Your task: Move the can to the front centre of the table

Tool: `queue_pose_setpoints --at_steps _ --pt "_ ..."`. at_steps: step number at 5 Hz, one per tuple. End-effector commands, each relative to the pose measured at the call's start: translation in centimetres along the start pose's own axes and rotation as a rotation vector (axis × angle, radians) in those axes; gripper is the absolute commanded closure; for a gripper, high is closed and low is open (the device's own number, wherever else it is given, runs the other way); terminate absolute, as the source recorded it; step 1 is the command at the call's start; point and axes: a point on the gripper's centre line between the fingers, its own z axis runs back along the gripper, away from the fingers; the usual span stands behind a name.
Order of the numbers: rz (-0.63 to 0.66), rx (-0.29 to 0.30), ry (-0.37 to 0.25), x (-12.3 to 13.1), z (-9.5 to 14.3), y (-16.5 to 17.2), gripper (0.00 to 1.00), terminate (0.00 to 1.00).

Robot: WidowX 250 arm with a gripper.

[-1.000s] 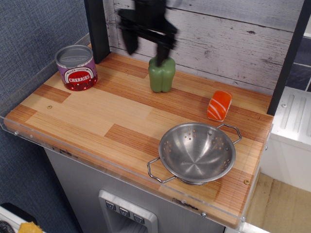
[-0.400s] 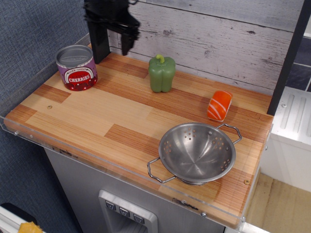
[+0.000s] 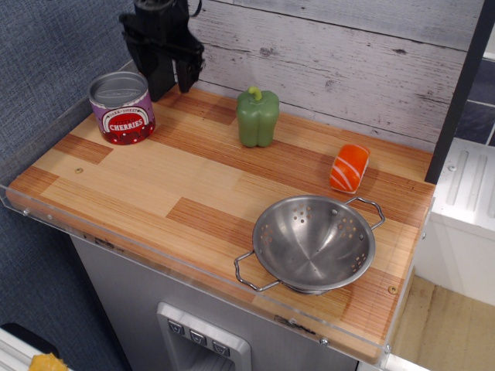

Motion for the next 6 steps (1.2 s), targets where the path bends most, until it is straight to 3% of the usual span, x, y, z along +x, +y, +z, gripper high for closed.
queue_pose_setpoints --at_steps 1,2,5,6 --pt "0.055 0.066 -0.018 -1.1 0.8 2.3 0.0 0.0" --pt "0.101 0.068 0.001 -2.4 1.1 2.2 0.0 0.0" --pt "0.404 0.063 0.129 -5.4 2.7 1.9 0.0 0.0" --pt "0.464 0.062 0.142 -6.6 3.2 1.5 0.0 0.0"
